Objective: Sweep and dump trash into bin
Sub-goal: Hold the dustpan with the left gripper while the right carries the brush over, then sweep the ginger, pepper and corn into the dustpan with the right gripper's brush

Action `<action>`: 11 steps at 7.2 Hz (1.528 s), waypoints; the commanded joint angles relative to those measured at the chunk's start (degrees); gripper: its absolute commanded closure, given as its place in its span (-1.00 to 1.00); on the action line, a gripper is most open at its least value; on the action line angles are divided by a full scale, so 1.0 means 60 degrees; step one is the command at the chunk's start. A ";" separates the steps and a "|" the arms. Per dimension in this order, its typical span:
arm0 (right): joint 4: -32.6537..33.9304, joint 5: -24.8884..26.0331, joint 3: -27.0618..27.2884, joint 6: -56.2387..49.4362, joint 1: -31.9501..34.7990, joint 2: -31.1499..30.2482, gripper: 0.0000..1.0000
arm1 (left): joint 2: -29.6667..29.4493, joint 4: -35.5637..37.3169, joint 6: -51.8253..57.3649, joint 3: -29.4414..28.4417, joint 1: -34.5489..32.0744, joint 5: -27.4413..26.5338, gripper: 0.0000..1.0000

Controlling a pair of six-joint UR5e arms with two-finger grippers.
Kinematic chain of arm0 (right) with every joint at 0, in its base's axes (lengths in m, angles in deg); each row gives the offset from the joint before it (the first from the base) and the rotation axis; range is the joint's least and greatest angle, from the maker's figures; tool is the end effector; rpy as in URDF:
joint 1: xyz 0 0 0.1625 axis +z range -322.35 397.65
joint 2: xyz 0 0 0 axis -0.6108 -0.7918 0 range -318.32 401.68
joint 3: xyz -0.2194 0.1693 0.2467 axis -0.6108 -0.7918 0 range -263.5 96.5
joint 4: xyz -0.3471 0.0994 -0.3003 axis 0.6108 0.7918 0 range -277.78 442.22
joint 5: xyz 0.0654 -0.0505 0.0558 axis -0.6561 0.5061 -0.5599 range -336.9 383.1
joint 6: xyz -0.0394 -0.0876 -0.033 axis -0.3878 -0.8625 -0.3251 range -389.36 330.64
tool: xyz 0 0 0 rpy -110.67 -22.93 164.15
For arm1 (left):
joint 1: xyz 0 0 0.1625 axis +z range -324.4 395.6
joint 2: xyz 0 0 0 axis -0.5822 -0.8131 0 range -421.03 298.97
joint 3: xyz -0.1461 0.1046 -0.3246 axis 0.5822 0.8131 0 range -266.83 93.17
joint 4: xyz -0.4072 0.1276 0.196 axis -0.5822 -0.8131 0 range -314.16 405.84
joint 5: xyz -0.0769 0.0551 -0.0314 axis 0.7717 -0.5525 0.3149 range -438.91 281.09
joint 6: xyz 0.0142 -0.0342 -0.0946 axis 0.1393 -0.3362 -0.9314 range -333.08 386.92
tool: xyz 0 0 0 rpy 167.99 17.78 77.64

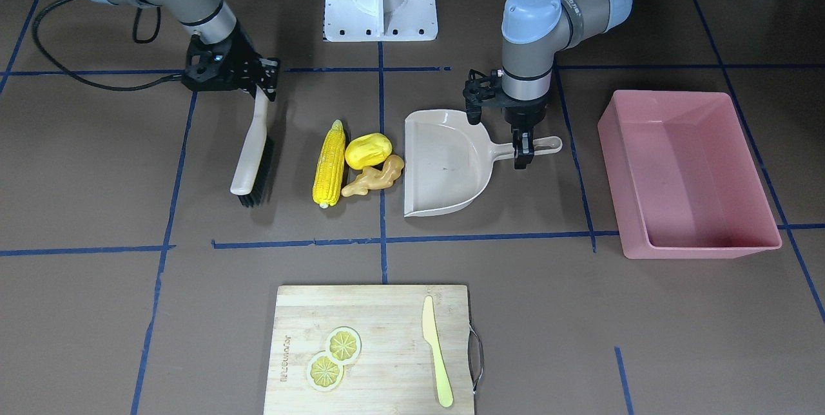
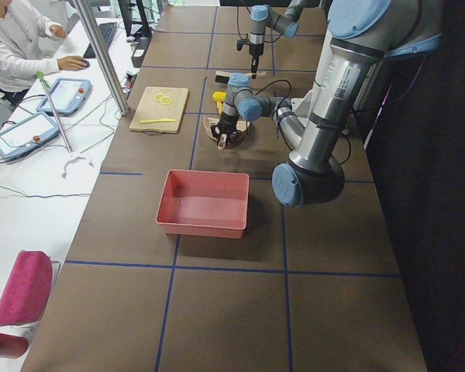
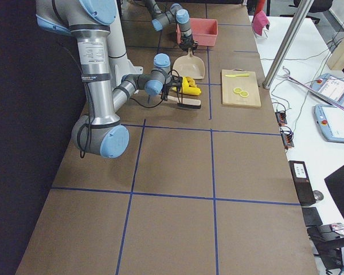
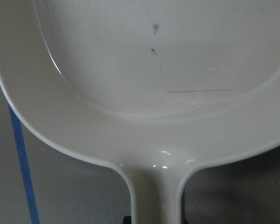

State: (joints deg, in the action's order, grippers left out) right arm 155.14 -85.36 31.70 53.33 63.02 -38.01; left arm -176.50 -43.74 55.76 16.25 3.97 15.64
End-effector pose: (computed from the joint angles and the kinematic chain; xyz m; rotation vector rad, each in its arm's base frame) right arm -0.4717 -0.3357 0.2453 -0.0312 -0.9572 0.1431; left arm 0.4899 -0.4489 0.2350 0.6886 0.2688 1.4861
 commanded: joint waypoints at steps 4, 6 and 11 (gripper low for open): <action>0.0782 -0.0027 -0.0040 0.0046 -0.0757 0.0785 1.00 | -0.0325 0.0121 -0.0120 -0.0101 0.0203 -0.0420 0.79; 0.0841 -0.0028 -0.0113 0.0046 -0.1033 0.0917 1.00 | -0.0471 0.0223 -0.0134 -0.0101 0.0248 -0.0451 0.79; 0.1046 0.0001 -0.0582 -0.0070 -0.0890 0.1606 1.00 | -0.1231 0.0473 -0.1173 -0.0538 0.0658 -0.0452 0.79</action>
State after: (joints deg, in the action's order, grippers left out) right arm 161.14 -85.37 28.66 53.27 57.10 -28.89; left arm -182.18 -40.95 50.03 14.43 7.45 12.94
